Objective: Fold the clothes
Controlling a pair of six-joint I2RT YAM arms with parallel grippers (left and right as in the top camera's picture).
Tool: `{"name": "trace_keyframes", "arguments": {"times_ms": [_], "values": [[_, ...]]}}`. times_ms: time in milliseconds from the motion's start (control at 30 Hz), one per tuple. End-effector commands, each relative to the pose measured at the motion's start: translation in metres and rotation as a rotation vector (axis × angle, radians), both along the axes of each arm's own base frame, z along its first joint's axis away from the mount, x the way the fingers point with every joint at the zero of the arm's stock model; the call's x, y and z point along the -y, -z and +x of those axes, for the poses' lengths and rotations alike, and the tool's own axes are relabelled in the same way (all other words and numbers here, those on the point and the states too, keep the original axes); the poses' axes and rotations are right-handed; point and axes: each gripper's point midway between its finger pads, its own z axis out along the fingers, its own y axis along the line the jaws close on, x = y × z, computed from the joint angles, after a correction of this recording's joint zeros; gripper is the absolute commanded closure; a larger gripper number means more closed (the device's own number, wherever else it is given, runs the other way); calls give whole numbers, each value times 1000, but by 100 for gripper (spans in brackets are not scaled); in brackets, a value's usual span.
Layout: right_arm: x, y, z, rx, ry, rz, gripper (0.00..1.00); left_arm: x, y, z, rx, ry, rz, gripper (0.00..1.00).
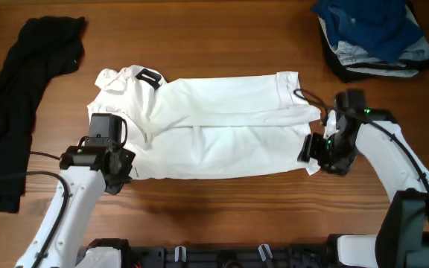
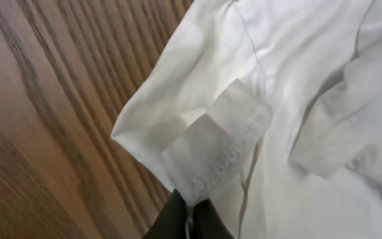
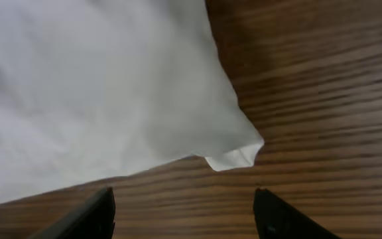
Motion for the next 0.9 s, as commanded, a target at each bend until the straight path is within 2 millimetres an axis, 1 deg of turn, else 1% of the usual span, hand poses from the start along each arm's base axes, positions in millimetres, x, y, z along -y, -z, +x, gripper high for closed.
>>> {"name": "trace_keyframes", "arguments": {"times_ms": [0,67,200,300,333,400,467,500,567,633,667,700,733,800,867], "values": [[10,17,-12,-38,55,-48,37,-3,-7,4,21,24,17,96],[11,18,-11,-35,68,-52,42,-7,-7,6,23,45,43,96],[17,21,-7,-21,99,-88,57,-10,-8,7,31,40,61,96],[13,21,-9,-32,110,-65,64,-10,-9,11,46,39,64,96],[12,21,-10,-39,119,-61,67,-10,-9,13,53,39,64,96],[7,22,-16,-59,132,-36,71,-10,-10,15,61,39,64,96],[2,25,-25,-87,143,-7,71,-10,-10,15,62,38,64,96],[1,28,-26,-88,159,-8,71,-10,-10,15,62,38,64,96],[2,32,-22,-72,179,-9,71,-11,-10,16,66,38,67,96],[2,40,-18,-70,185,-11,71,-12,-11,16,68,35,78,96],[2,45,-18,-82,185,-12,70,-12,-11,17,70,35,78,96],[3,55,-17,-101,188,-17,69,-12,-11,17,73,35,78,96],[4,63,-16,-111,191,-25,66,-12,-11,17,73,35,78,96],[8,73,-13,-112,189,-49,64,-12,-11,17,73,35,78,96],[16,73,-10,-103,189,-89,64,-13,-11,17,73,34,81,96]]}}
